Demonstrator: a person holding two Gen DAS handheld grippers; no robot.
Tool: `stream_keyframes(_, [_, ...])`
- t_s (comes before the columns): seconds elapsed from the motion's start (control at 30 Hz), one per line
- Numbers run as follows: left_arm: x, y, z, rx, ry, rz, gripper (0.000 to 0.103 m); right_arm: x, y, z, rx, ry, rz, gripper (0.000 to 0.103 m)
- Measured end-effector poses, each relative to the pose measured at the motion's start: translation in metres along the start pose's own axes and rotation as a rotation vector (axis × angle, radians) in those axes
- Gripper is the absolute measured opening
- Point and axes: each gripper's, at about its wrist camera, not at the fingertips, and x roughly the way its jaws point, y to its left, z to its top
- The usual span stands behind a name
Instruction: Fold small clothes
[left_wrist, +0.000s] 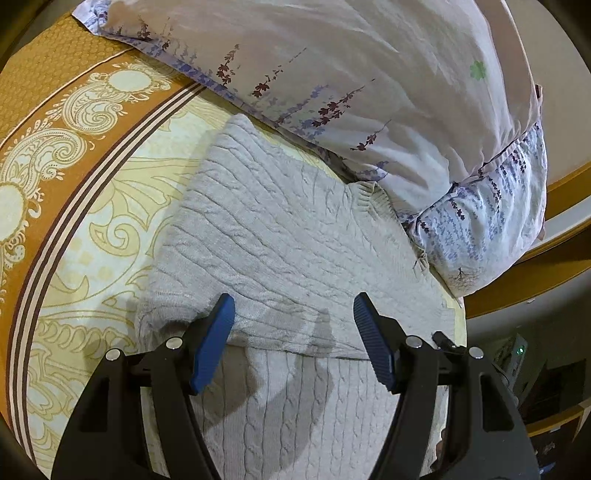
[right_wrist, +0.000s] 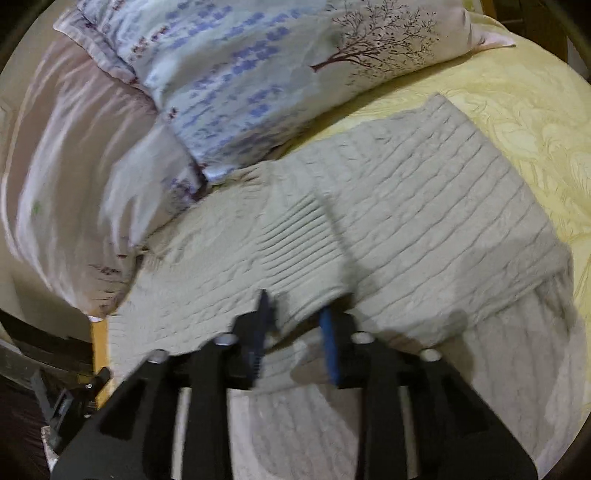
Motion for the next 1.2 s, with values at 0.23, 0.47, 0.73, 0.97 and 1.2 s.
stream_keyframes(0.23, [-0.03,-0.008,-0.013,0.051,-0.035,-0.051,0.068,-0.04,0.002,0.009,-0.066,-0.119,-0.007,0.008])
stream_keyframes(0.47, [-0.065,0.004,-0.039,0.088,-0.018,-0.019,0.064,-0.04,-0.031,0.004,-0.036,-0.028,-0.073,0.03])
stream_keyframes(0.73, [-0.093,0.04,-0.079,0.014,0.054,-0.028,0.061,-0.108,-0.102,-0.012,-0.033,0.019,0.026,0.061])
stream_keyframes(0.97, [-0.096,0.041,-0.113,-0.009,0.117,-0.061,0.06,-0.118,-0.149,-0.046,0.028,0.144,0.048,0.052])
stream_keyframes(1.2, [-0.099,0.038,-0.147,-0.044,0.17,-0.114,0.055,-0.117,-0.155,-0.078,0.043,0.285,0.221,0.04])
